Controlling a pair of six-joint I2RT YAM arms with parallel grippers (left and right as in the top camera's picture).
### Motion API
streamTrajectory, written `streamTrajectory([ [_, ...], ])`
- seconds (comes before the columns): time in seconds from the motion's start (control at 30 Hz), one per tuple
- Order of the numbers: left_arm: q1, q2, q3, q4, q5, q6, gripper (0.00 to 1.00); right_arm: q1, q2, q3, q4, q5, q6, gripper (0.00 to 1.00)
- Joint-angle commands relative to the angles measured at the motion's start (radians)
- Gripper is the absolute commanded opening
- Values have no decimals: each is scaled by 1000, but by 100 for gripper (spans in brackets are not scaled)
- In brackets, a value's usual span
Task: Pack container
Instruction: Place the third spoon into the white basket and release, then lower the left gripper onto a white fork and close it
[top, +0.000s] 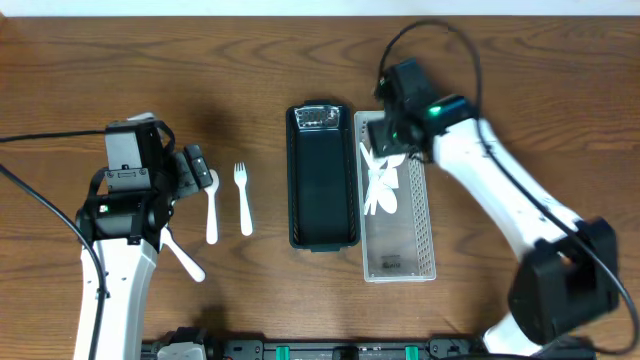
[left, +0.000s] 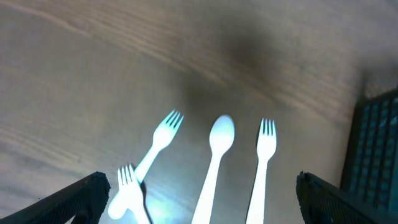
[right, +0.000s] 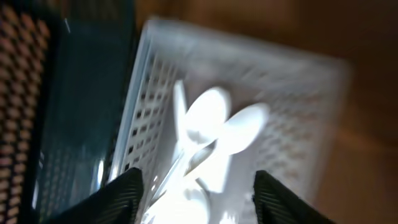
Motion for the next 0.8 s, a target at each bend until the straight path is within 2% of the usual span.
streamTrajectory([
  [0.0,-45,5,77,-19,-3,-13,98,-102,-125,68,-13,71,-10,66],
  [0.17,-150,82,170,-26,-4,-14,98,-283,-170,68,-83,20,-11,69],
  [0.33,-175,246,185,-32,1,-57,98,-402,-152,65,-193,-34,-18,70],
  [0.5,-175,445,185,-32,118,-62,98,-422,-148,63,-229,-34,-34,70],
  [0.77,-175,652,185,10,126,-62,98,-421,-148,60,-243,-34,-33,70],
])
